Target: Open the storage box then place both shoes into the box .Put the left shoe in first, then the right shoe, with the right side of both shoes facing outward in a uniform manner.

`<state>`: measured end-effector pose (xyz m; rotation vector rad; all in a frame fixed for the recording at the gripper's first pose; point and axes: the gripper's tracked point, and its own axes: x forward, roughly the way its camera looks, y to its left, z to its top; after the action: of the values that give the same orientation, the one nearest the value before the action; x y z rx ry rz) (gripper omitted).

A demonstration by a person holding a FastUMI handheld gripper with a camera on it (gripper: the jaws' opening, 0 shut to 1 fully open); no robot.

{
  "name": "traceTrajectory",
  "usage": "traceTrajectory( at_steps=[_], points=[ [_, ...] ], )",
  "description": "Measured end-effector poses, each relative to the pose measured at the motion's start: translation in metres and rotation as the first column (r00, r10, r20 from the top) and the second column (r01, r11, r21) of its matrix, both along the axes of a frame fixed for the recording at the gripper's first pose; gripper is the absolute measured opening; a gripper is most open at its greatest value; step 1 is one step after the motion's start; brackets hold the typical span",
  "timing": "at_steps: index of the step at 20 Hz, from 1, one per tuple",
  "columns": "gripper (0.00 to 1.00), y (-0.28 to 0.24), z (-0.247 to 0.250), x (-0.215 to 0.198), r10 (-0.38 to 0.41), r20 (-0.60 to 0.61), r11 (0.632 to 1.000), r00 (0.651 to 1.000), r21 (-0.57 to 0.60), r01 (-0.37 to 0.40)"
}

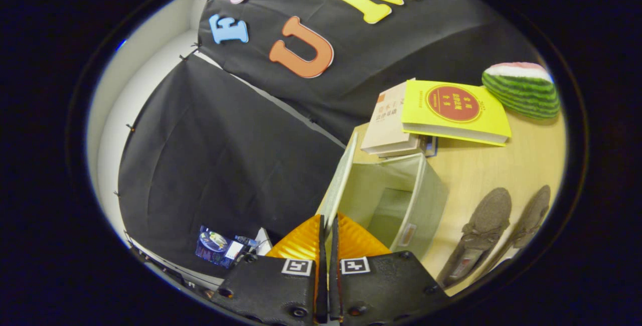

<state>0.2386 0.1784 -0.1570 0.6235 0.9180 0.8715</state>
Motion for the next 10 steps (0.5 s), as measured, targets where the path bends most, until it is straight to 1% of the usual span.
traceTrajectory(
  at_steps=[4,7,10],
  points=[
    [0.07,0.029,0.024,0.005,-0.039,-0.015,0.999,0.999,0.008,0.039],
    [0.07,0.053,0.034,0.01,-0.078,-0.008,0.997,0.997,-0.002,0.078],
    [0.07,0.08,0.047,0.011,-0.11,0.001,0.994,0.994,0.012,0.11]
  ],
)
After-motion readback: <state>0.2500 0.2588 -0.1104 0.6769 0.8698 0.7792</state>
